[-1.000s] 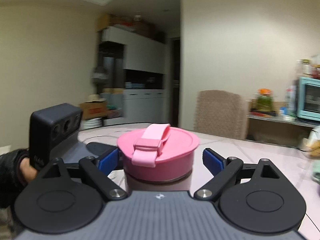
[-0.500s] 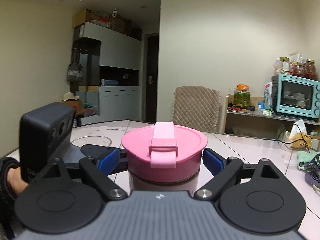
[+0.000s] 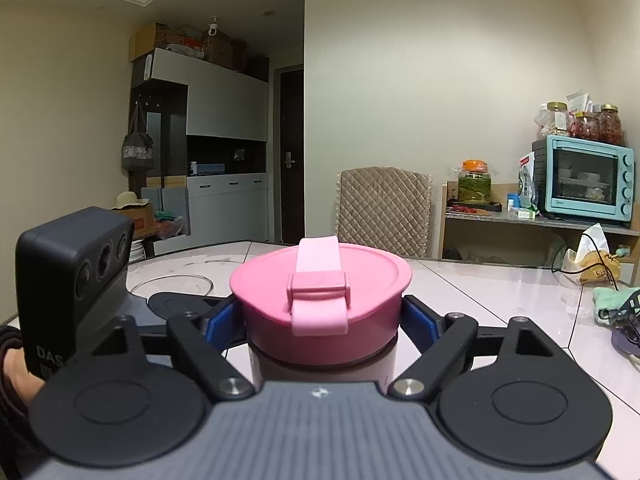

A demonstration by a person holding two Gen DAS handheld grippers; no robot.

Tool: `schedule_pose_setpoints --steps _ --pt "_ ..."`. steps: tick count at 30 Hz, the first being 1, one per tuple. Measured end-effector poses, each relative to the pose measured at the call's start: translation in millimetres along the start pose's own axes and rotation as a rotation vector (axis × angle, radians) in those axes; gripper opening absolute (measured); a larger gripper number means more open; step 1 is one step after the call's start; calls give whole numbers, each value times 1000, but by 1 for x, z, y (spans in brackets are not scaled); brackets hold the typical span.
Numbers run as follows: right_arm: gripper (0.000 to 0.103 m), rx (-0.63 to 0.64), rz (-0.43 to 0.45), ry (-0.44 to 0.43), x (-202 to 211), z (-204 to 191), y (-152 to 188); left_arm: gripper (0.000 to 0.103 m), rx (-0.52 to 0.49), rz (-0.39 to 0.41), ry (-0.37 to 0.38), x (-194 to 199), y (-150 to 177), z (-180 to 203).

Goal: Unscrew bottle cap and pour
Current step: 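Twist the pink cap with the right gripper while the left gripper holds the jar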

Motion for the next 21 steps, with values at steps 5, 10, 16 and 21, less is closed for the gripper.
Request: schedule_pose_setpoints --steps 5,10,16,21 --pt "85 6 -1 -94 -1 6 0 90 4 0 1 0 0 -1" --pt "85 0 -15 -225 -2 14 -1 90 1 0 1 0 0 0" --pt "85 0 -21 -286 -1 15 -5 90 0 0 0 0 0 0" --pt "85 -6 -22 -306 0 14 -7 90 -1 0 0 0 0 0"
Point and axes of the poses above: each gripper's, at about its wrist camera, not at the fingertips, and x roughly against the way its jaws point, z to its right, y to its underside, the point moved 10 cm from there along -x, roughly the way its jaws point, and after that the axes turned 15 degrees about z, right-handed, at the moved point
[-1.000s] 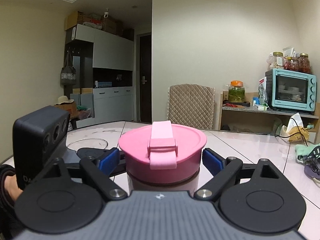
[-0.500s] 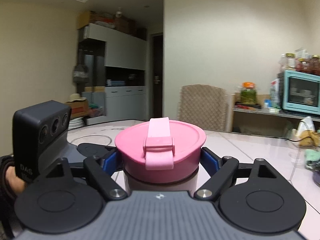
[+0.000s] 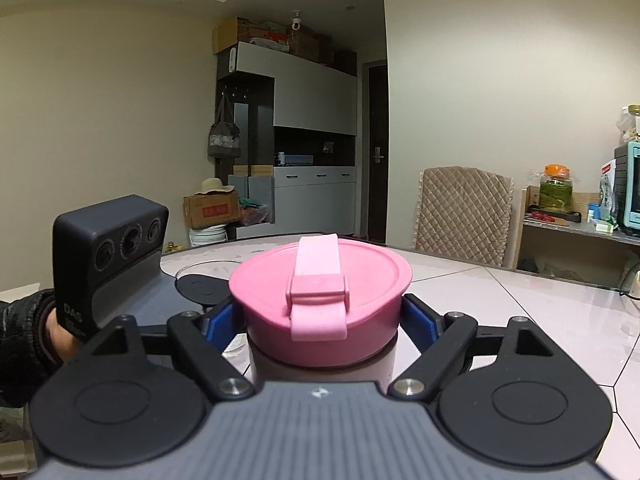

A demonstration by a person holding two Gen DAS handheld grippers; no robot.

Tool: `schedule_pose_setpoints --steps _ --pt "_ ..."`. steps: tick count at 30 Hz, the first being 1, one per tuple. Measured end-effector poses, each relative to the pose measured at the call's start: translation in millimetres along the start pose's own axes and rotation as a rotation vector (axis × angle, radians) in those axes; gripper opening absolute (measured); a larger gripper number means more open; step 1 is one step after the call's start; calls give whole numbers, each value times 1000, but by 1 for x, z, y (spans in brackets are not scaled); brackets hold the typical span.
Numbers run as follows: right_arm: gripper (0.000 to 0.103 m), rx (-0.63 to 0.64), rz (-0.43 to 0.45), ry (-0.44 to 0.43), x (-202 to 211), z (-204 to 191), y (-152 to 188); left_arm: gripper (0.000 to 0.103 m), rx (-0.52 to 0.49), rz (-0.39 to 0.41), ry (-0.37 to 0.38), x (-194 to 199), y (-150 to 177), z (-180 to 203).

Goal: Unscrew bottle cap and pour
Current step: 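Twist the pink cap with the right gripper while the left gripper holds the jar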

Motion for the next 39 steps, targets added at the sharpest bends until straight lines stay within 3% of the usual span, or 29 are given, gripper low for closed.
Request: schedule_pose_setpoints --steps 8,17,26,39 --pt "85 -11 -3 -5 -1 -2 -4 90 -1 0 0 0 0 0" --pt "92 10 35 201 6 -10 -10 90 0 0 0 1 0 0" --pt "91 10 37 339 -10 -12 -3 90 -1 0 0 1 0 0" --pt "85 -10 33 329 -14 -13 8 90 -1 1 0 1 1 0"
Point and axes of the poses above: each gripper's, at about its wrist camera, not at the fingertips, and x roughly against the way its jaws point, z to its right, y to its underside, the point moved 10 cm from there along -x, roughly the way its jaws point, and after that the axes turned 15 degrees about z, right-handed, at the moved point
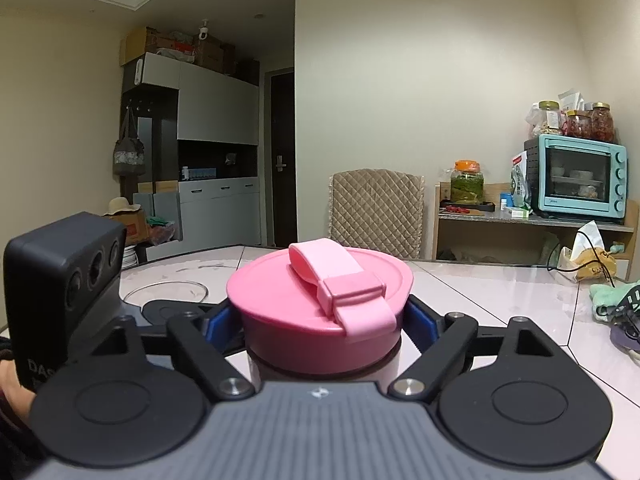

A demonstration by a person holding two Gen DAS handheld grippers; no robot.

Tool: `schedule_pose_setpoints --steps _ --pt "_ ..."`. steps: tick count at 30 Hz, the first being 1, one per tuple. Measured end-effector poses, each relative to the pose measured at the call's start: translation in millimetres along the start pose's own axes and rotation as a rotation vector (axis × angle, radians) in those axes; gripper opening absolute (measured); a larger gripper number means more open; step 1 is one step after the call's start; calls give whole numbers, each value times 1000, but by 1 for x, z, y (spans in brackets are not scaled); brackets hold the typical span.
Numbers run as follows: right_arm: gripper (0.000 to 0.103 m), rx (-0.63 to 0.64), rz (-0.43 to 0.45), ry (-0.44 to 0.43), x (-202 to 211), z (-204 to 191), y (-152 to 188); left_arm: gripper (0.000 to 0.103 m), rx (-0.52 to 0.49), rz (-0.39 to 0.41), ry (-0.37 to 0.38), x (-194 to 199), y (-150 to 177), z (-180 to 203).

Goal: Unscrew bottle cap and pour
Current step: 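Twist the pink cap with the right gripper while the left gripper holds the jar, then lift the loosened pink cap up off the jar rim with the right gripper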

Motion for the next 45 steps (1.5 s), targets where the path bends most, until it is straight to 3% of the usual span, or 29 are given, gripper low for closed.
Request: schedule_pose_setpoints --steps 9,18,26,36,45 --pt "85 -12 -11 -167 -2 10 -3 90 -1 0 0 0 0 0" --pt "85 -45 -11 -242 -1 12 -10 90 -8 1 -21 1 0 2" --pt "85 -56 11 -234 5 15 -20 90 -29 -3 -50 -1 -2 6" --pt "85 -60 49 -205 7 18 -40 90 -33 -21 -138 2 -9 7" --pt "85 -56 69 -102 13 37 -53 90 -14 -43 -225 11 -9 0"
Point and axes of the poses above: each gripper's, at about its wrist camera, not at the fingertips, and x roughly against the way its jaws point, z to its right, y to its underside, the point moved 10 cm from there along -x, roughly the way its jaws point, and after that the axes turned 15 degrees about z, right-handed, at the moved point
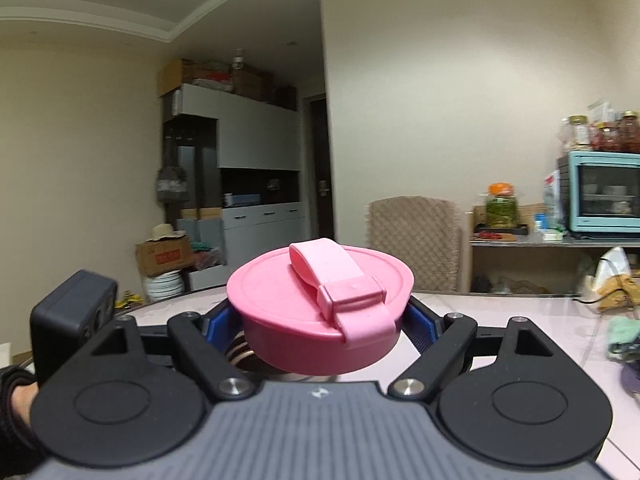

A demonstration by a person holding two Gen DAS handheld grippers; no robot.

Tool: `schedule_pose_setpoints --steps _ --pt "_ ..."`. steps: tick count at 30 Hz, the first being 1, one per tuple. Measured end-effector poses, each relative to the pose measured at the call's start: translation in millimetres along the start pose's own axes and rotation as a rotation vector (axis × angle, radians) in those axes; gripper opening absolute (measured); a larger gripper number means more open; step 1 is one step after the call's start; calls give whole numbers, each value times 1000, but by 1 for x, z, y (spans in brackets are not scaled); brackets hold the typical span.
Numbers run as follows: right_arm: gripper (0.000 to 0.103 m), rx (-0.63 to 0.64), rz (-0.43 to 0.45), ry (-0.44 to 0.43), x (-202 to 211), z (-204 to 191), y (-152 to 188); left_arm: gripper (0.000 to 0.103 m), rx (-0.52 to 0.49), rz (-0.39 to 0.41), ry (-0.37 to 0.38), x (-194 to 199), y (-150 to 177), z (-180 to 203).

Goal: Unscrew bottle cap and pour
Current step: 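Lift the loosened pink cap up off the jar rim with the right gripper, then carry the pink cap away from the jar and lower it onto the table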

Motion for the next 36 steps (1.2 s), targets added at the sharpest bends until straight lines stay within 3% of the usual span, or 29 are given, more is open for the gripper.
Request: schedule_pose_setpoints --steps 9,18,24,36 --pt "85 2 -7 110 15 24 3 90 -5 -8 -103 -1 -1 2" --pt "85 32 -51 197 28 37 27 90 26 -6 -213 -3 -1 -8" --pt "85 36 -97 250 31 45 48 90 45 2 -243 -2 -1 -8" --pt "85 12 -158 275 35 49 75 90 60 19 -300 -2 -4 -16"
Point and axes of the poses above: each gripper's, at about its wrist camera, not at the fingertips, and x roughly against the way its jaws point, z to its right, y to its underside, the point moved 10 cm from there along -x, roughly the way its jaws point, and after that the axes turned 15 degrees about z, right-handed, at the moved point
